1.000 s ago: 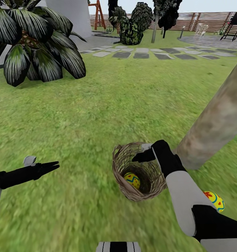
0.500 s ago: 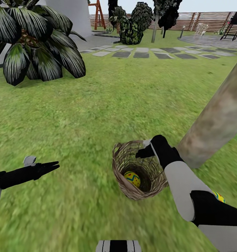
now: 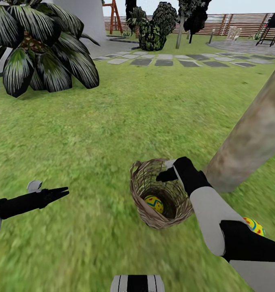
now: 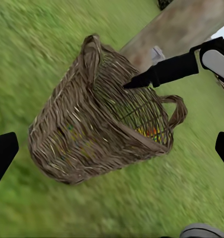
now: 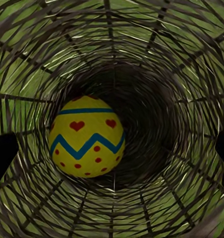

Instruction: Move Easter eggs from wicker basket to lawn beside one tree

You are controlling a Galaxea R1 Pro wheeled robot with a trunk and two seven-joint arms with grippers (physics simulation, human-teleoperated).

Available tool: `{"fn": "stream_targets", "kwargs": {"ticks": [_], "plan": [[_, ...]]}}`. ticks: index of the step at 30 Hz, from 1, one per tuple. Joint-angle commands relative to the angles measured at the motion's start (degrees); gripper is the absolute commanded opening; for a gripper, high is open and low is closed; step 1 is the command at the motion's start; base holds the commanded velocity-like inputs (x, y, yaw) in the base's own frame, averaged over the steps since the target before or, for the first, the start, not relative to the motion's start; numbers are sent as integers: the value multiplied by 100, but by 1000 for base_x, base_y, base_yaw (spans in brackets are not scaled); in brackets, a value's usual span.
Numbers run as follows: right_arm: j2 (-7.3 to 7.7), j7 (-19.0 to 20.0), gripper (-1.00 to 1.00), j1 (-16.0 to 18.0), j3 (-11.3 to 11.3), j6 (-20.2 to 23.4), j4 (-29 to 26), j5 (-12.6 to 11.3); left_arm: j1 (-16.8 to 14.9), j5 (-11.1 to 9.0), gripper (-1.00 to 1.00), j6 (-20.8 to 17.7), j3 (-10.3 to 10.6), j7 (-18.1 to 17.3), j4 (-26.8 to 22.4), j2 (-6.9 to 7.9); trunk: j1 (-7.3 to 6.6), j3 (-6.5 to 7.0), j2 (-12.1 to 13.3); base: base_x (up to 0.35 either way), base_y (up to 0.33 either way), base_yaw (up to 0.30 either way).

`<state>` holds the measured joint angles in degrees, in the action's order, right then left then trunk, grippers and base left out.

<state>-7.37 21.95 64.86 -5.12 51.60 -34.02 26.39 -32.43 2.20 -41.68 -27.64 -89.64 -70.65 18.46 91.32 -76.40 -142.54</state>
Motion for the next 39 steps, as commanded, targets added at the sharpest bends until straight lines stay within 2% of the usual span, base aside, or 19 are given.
{"fn": "stream_targets", "kwargs": {"ticks": [1,3,5,7,11,28,39], "plan": [[-9,18,100,23,-36,-34,40,84,-3,25,100,-60,-5,-36,-1,-4,21,-23,-43,0,0,0],[-10,-157,100,113,-38,-205,265,78,-5,26,100,-60,-5,-36,-1,-10,39,-64,-71,0,0,0],[-12,-583,100,345,-44,-505,873,31,-6,26,100,-60,-5,-36,-1,-11,44,-109,-74,0,0,0],[-12,-805,100,493,-53,-795,1349,17,-3,26,100,-60,-5,-36,-1,-10,49,-153,-77,0,0,0],[-23,-957,100,583,-63,-1090,1738,2,-5,26,100,-60,-5,-36,-1,-9,60,-241,-82,0,0,0],[-27,-920,100,598,-53,-1167,1591,30,-3,26,100,-60,-5,-36,-1,-10,103,-618,-105,0,0,0],[17,-207,100,598,-42,-1225,1361,33,-4,26,100,-60,-5,-36,-1,-9,132,-862,-119,0,0,0]]}}
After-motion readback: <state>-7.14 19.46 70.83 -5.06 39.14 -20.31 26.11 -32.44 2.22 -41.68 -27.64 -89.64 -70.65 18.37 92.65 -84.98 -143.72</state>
